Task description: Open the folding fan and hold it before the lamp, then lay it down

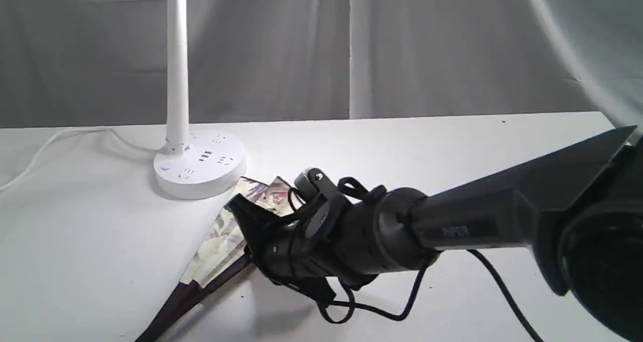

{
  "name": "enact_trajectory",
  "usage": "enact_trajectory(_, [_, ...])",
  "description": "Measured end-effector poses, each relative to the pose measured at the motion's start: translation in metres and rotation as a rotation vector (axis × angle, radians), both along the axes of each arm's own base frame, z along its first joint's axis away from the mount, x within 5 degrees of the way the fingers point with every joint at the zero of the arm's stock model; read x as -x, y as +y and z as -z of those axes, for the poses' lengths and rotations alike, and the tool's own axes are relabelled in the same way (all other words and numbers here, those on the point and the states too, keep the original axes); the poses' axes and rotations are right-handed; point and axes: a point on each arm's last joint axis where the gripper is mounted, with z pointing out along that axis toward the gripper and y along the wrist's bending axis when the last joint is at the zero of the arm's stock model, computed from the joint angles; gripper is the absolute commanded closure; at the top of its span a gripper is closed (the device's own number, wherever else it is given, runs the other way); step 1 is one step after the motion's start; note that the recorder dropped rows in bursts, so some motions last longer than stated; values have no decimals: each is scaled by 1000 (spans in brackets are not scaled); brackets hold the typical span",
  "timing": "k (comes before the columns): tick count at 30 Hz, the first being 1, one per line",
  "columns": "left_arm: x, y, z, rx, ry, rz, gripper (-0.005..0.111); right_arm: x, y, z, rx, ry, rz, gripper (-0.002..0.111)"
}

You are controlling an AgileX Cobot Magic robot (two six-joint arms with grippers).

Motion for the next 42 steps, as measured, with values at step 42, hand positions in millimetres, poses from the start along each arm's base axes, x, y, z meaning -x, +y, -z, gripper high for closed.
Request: enact_trajectory(42, [0,0,-2,3,-19,5,107,26,-3,-46,924,-601,-1265,81])
